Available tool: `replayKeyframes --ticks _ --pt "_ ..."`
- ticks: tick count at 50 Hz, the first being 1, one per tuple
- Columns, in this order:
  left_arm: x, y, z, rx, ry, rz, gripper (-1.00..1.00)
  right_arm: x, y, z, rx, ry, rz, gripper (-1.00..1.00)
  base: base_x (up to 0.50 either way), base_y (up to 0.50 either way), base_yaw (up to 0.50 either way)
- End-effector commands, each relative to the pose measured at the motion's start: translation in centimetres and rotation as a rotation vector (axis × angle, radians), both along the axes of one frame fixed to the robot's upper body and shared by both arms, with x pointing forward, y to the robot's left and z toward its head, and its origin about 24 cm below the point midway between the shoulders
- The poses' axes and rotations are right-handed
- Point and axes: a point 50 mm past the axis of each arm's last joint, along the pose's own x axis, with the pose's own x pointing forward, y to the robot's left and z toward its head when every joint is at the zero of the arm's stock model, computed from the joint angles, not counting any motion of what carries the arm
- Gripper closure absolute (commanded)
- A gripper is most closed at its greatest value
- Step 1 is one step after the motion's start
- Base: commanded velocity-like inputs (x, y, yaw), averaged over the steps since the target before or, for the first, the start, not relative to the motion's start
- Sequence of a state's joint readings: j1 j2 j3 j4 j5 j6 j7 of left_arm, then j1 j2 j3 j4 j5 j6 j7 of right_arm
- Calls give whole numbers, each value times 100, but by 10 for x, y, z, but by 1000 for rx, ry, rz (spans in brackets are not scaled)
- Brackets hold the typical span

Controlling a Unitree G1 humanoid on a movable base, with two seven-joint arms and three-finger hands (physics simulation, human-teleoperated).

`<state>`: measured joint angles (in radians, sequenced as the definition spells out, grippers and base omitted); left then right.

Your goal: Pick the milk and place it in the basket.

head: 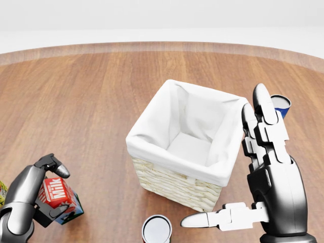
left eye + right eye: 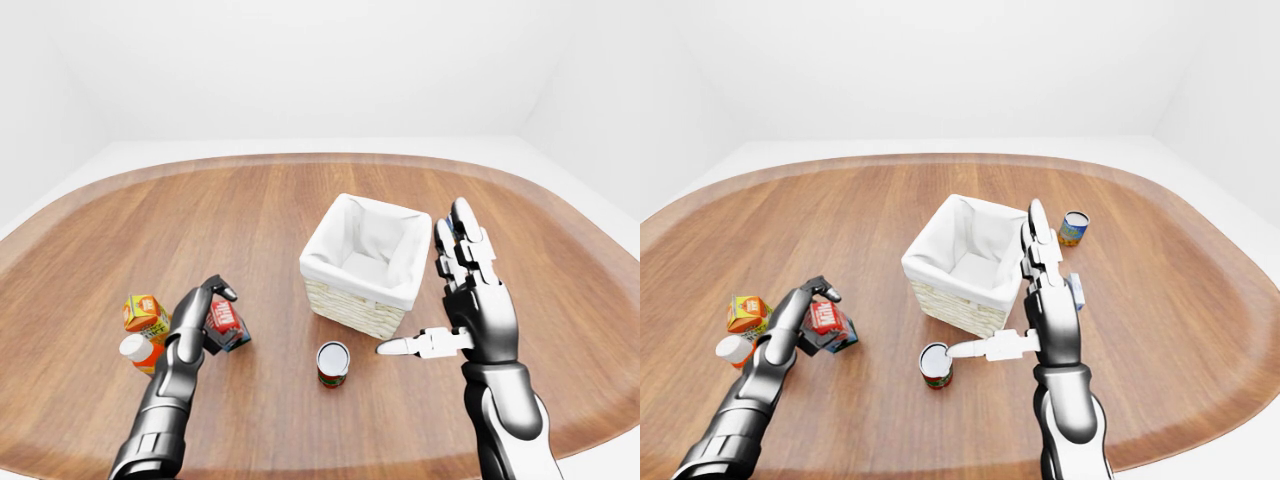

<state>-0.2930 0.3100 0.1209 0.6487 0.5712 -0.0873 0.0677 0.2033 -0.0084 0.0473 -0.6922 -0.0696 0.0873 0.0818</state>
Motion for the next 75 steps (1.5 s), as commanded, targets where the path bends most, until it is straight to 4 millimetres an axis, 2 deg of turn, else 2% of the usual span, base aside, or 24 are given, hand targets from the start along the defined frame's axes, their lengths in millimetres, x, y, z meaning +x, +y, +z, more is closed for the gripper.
replayKeyframes --ticks 1,6,17,27,33,38,43,49,57,68,75 --pt "6 -2 33 42 -125 -41 100 0 0 0 -2 2 1 -100 0 0 0" --pt "8 -6 48 73 -164 -84 100 0 1 0 -2 0 1 -100 0 0 0" --pt "9 -9 62 109 -202 -111 100 0 0 -1 -3 4 0 -100 0 0 0" --pt "10 -12 84 138 -254 -144 100 0 1 0 -4 0 4 -100 0 0 0" --pt "11 -11 85 139 -257 -142 100 1 1 -2 -4 7 3 -100 0 0 0" --pt "11 -9 100 140 -279 -136 100 1 2 -2 -5 7 2 -100 0 0 0" --pt "10 -9 106 144 -289 -137 100 0 1 0 -4 -1 3 -100 0 0 0" --pt "10 -6 127 153 -318 -130 100 0 1 1 -4 -5 4 -100 0 0 0" --pt "12 -7 134 146 -336 -132 100 0 1 1 -6 -5 1 -100 0 0 0" --pt "12 -21 170 131 -432 -185 100 1 1 0 -7 -1 3 -100 0 0 0" --pt "12 -33 180 127 -472 -227 100 0 1 -1 -9 3 3 -100 0 0 0"
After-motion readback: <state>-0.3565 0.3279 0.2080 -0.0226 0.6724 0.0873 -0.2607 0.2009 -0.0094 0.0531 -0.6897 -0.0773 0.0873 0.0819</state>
